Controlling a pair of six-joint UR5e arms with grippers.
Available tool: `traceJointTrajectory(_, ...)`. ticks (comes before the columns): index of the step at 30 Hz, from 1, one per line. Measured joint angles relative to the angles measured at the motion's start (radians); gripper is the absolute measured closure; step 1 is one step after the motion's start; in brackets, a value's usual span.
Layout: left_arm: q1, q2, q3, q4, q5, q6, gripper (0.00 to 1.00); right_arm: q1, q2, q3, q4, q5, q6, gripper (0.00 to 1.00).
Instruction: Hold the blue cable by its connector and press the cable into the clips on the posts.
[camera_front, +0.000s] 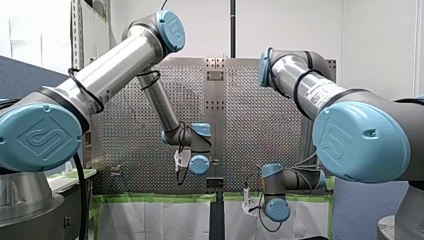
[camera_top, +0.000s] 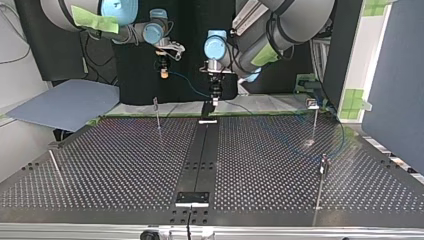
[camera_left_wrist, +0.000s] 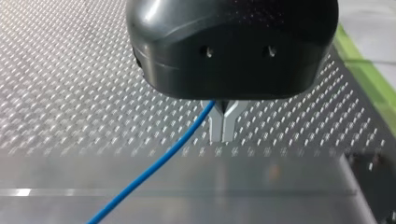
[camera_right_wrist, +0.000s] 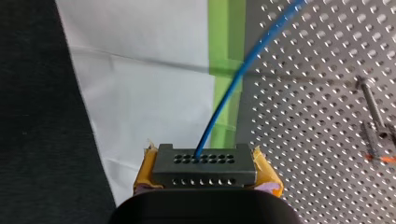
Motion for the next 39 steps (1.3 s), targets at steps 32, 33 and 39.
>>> traceJointTrajectory(32, -0.149, -0.264, 0.241, -0.136, -0.039, -0.019, 1.0, -0.15, -0.173, 0.002, 0.026, -0.048, 0.017, 1.0)
traceJointTrajectory(33, -0.152, -0.274, 0.25, -0.14, -0.044, -0.028, 1.0, -0.153, -0.173, 0.002, 0.023, -0.05, 0.015, 1.0)
traceJointTrajectory(39, -0.172, -0.327, 0.296, -0.166, -0.064, -0.072, 1.0, -0.168, -0.171, 0.001, -0.003, -0.077, 0.003, 1.0)
